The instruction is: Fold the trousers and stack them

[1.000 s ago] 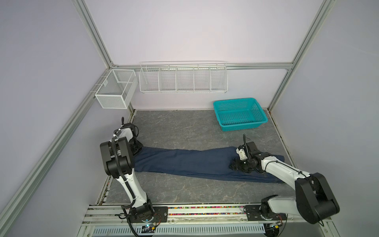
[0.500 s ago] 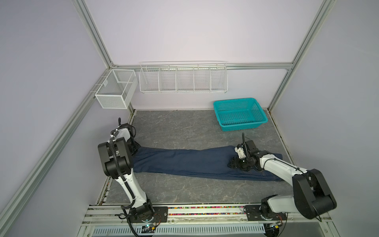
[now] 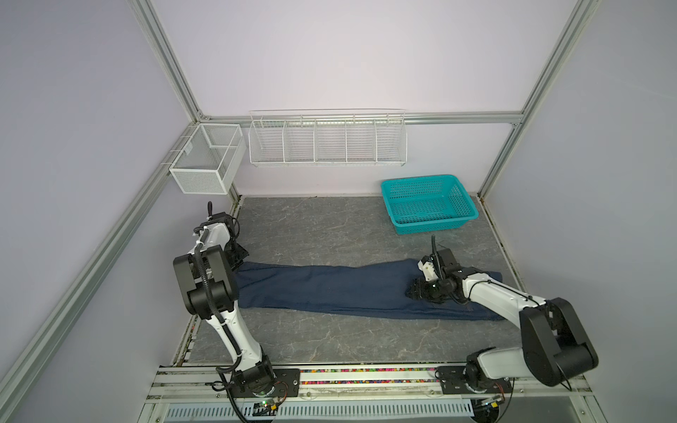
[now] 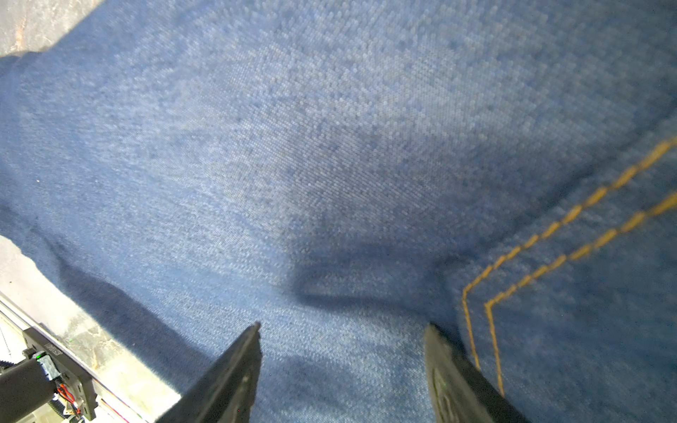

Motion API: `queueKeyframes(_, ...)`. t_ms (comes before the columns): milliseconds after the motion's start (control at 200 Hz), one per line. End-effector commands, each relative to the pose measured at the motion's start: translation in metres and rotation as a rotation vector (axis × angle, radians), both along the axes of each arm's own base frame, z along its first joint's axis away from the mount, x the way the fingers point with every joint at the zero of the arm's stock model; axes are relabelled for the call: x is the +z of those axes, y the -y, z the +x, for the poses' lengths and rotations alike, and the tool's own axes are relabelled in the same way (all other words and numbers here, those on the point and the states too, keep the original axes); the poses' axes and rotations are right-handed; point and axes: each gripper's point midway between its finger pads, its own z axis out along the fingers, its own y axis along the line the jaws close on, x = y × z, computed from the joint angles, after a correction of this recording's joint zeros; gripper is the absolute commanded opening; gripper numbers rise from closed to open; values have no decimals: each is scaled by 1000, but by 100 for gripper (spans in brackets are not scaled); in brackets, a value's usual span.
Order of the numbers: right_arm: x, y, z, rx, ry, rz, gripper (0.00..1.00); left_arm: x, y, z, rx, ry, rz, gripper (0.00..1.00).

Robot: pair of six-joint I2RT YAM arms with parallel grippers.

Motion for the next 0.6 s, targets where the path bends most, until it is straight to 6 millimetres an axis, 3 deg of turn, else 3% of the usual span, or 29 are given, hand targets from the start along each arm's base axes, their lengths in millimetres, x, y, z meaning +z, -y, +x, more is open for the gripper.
queueKeyframes(0, -20, 12, -22, 26, -98, -75, 72, 23, -1, 6, -33, 20, 34, 5)
queueKeyframes(595, -23, 28, -38, 12, -115, -146, 72, 34, -10, 51, -81, 81, 41, 7)
